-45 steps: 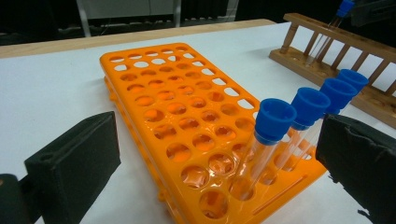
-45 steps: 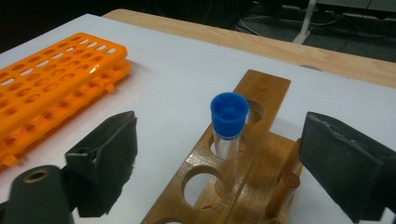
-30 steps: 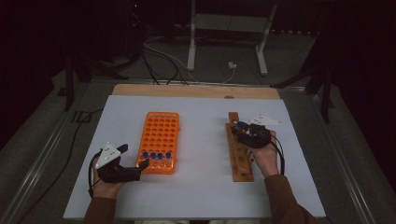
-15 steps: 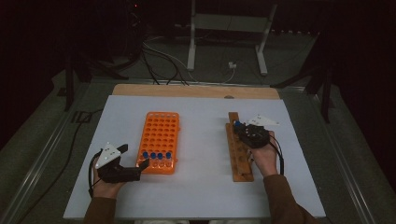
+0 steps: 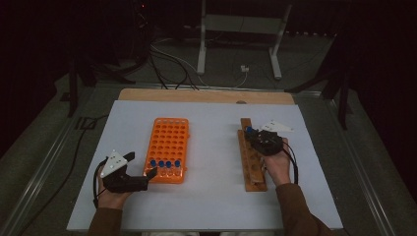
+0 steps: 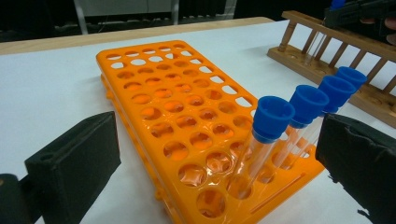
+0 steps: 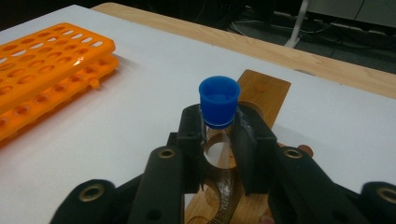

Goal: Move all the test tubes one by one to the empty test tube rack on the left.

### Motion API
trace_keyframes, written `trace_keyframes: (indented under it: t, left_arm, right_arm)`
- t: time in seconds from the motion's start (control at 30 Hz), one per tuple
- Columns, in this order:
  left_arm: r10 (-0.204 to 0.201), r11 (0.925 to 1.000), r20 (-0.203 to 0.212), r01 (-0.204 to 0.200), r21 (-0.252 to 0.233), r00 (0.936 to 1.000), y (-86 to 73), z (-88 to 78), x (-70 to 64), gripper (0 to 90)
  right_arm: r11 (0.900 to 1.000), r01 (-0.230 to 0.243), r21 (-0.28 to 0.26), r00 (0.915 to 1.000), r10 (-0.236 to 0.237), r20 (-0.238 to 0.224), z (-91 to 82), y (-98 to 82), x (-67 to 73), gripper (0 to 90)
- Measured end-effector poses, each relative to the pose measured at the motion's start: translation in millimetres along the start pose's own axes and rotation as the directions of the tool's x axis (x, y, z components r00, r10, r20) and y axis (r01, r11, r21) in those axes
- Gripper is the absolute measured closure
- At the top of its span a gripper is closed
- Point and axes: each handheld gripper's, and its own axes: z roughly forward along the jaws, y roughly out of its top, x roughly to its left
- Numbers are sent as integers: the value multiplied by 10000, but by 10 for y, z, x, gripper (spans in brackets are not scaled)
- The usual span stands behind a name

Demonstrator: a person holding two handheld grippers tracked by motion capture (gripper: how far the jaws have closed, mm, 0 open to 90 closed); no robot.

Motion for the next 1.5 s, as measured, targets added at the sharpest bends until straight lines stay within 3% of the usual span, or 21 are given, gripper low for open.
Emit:
trace_keyframes:
  t: [0.3, 0.87, 1.5]
  left_arm:
    - [-7, 10000, 6, 7, 4, 10000, -2, 1, 0, 8]
    - [-36, 10000, 0, 36, 3, 10000, -5, 0, 0, 8]
    - [-33, 10000, 19, 33, 21, 10000, -8, 3, 0, 8]
  right_arm:
    - [9998, -204, -14, 9997, 204, -91, -12, 0, -38, 773]
    - [9994, -177, -288, 9998, 179, 74, -106, 36, -41, 774]
    - [9976, -109, -680, 9999, 116, 93, -271, 197, -50, 774]
